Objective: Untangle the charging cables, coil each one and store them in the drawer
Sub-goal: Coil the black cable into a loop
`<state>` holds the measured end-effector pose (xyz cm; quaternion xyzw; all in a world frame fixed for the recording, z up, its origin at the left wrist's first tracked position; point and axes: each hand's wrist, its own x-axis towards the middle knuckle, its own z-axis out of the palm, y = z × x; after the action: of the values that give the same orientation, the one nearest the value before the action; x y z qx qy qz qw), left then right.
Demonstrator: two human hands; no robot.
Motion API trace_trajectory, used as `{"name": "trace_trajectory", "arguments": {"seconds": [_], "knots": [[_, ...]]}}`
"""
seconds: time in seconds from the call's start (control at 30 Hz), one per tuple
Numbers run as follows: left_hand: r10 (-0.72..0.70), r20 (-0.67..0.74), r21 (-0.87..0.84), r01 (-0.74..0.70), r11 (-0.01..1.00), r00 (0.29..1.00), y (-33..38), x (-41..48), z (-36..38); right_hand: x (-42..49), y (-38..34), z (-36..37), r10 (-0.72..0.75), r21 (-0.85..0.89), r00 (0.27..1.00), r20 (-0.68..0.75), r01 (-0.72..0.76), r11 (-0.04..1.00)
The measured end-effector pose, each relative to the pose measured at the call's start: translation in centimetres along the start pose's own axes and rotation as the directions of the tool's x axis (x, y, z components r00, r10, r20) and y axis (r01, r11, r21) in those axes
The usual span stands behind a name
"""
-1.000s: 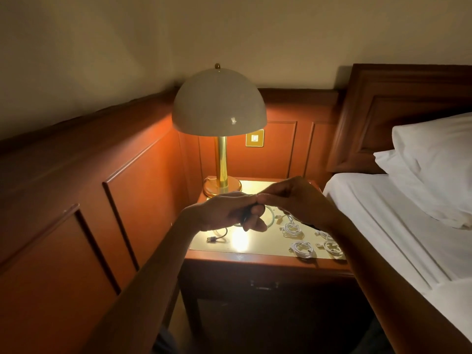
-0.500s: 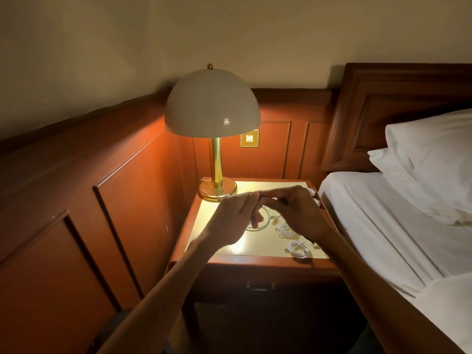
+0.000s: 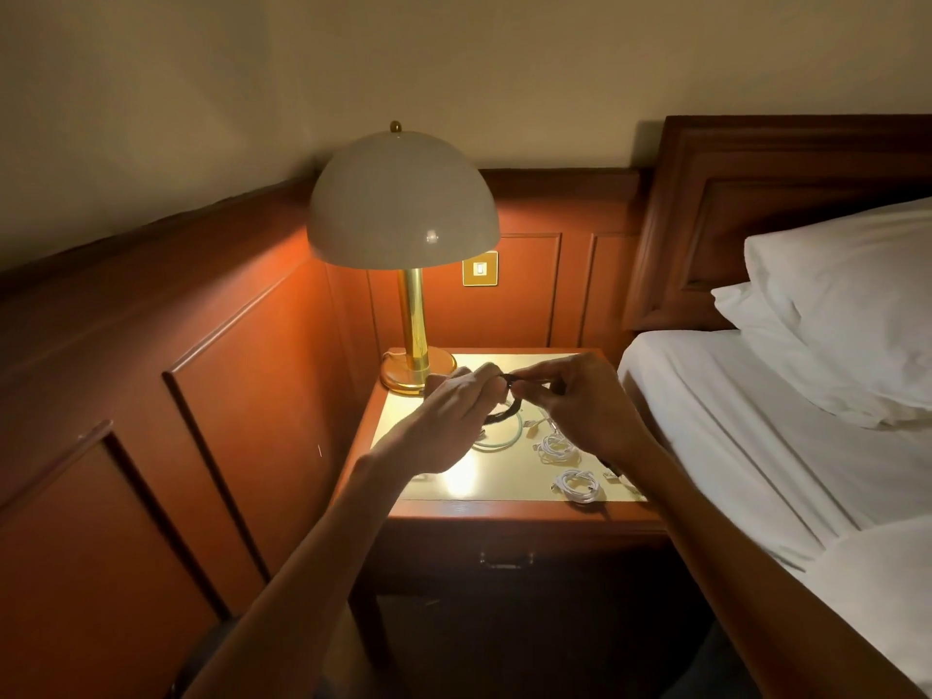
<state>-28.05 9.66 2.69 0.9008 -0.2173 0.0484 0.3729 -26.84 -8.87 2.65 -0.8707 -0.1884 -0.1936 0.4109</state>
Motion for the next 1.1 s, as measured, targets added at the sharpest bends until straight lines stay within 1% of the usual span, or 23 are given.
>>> {"name": "trace_trajectory", "arguments": {"seconds": [0.07, 0.1, 0.13, 0.2, 0.23, 0.27, 0.33, 0.37, 0.4, 0.43, 0.47, 0.5, 0.57, 0.63, 0.7, 0.77, 0.83, 0.9, 0.97, 1.0, 1.03, 1.07, 1.1], "knots": [[0.113, -0.039, 0.002, -0.113, 0.994, 0.993, 0.0, -0.1, 0.0, -0.3, 0.0, -0.1, 0.023, 0.021, 1.000, -0.003, -0.023, 1.000], [0.136, -0.046, 0.025, -0.135, 0.991, 0.990, -0.2, -0.1, 0.0, -0.5, -0.1, -0.1, 0.038, 0.033, 0.999, -0.004, -0.038, 0.999], [0.157, -0.045, 0.084, -0.152, 0.985, 0.987, -0.6, 0.1, 0.1, -0.5, -0.2, 0.0, 0.053, 0.044, 0.999, -0.003, -0.053, 0.998], [0.171, -0.065, 0.177, -0.157, 0.972, 0.983, -0.6, 0.7, 0.3, -0.5, -0.4, 0.1, 0.089, 0.065, 0.996, 0.007, -0.089, 0.994], [0.123, -0.065, 0.175, -0.110, 0.978, 0.990, -0.5, 0.9, 0.2, -0.4, -0.4, 0.1, 0.109, 0.083, 0.994, 0.017, -0.110, 0.990], [0.104, -0.071, 0.168, -0.091, 0.982, 0.992, -0.8, 0.9, 0.2, -0.4, -0.5, 0.1, 0.126, 0.103, 0.992, 0.027, -0.128, 0.986], [0.195, -0.077, 0.062, -0.191, 0.980, 0.978, -0.6, 0.4, 0.1, -0.4, -0.3, 0.0, 0.148, 0.137, 0.988, 0.049, -0.154, 0.979], [0.201, -0.033, -0.012, -0.201, 0.979, 0.979, -0.9, -0.1, 0.0, -0.5, -0.2, 0.0, 0.156, 0.155, 0.986, 0.064, -0.164, 0.974], [0.257, 0.016, -0.021, -0.257, 0.966, 0.966, -1.6, -0.1, 0.1, -0.5, -0.1, -0.1, 0.158, 0.172, 0.984, 0.079, -0.169, 0.971], [0.228, 0.078, -0.064, -0.223, 0.973, 0.971, -1.2, -0.2, -0.1, -0.5, 0.1, -0.1, 0.149, 0.177, 0.984, 0.094, -0.164, 0.970], [0.149, 0.066, -0.103, -0.142, 0.984, 0.987, -0.9, -0.1, 0.0, -0.5, 0.3, -0.1, 0.128, 0.165, 0.986, 0.108, -0.145, 0.976], [0.140, 0.005, -0.012, -0.140, 0.990, 0.990, -1.0, 0.0, 0.5, -0.6, 0.4, -0.2, 0.104, 0.144, 0.986, 0.127, -0.122, 0.982], [0.035, 0.075, 0.040, -0.038, 0.998, 0.997, -1.6, -0.1, 1.0, -0.6, 0.7, -0.9, 0.077, 0.122, 0.983, 0.169, -0.098, 0.988], [0.052, 0.127, 0.051, -0.059, 0.997, 0.991, -2.3, -0.3, 1.6, -0.4, 1.1, -1.9, 0.057, 0.095, 0.981, 0.187, -0.076, 0.993], [0.077, 0.147, 0.053, -0.086, 0.995, 0.986, -2.3, -0.3, 1.8, -0.3, 1.5, -2.5, -0.003, 0.047, 0.987, 0.160, -0.005, 0.999], [0.144, 0.109, -0.007, -0.144, 0.990, 0.984, -1.4, -0.3, 1.7, -0.3, 1.9, -2.2, -0.013, 0.117, 0.998, 0.058, 0.006, 0.993], [0.268, -0.016, -0.014, -0.268, 0.963, 0.963, -0.9, 0.0, 1.8, -0.5, 2.2, -1.3, 0.015, 0.220, 0.999, -0.050, -0.004, 0.975], [0.284, -0.111, 0.009, -0.285, 0.958, 0.952, -1.3, 0.5, 2.1, -0.8, 2.3, -0.1, 0.021, 0.235, 0.994, -0.105, 0.004, 0.972], [0.263, -0.146, 0.028, -0.262, 0.965, 0.954, -1.7, 0.9, 2.6, -1.2, 2.3, 0.9, 0.053, 0.205, 0.993, -0.110, -0.030, 0.978], [0.245, -0.157, 0.031, -0.243, 0.969, 0.957, -1.8, 1.0, 2.9, -1.2, 2.4, 1.3, 0.101, 0.211, 0.990, -0.095, -0.079, 0.974], [0.230, -0.169, 0.035, -0.228, 0.973, 0.958, -2.0, 1.0, 3.2, -1.3, 2.5, 1.6, 0.163, 0.262, 0.985, -0.061, -0.142, 0.954], [0.217, -0.188, 0.037, -0.214, 0.976, 0.958, -2.2, 1.1, 3.5, -1.3, 2.6, 1.8, 0.235, 0.356, 0.972, -0.006, -0.218, 0.909], [0.208, -0.210, 0.041, -0.204, 0.978, 0.955, -2.5, 1.1, 3.7, -1.3, 2.4, 1.8, 0.311, 0.456, 0.948, 0.064, -0.305, 0.836]]}}
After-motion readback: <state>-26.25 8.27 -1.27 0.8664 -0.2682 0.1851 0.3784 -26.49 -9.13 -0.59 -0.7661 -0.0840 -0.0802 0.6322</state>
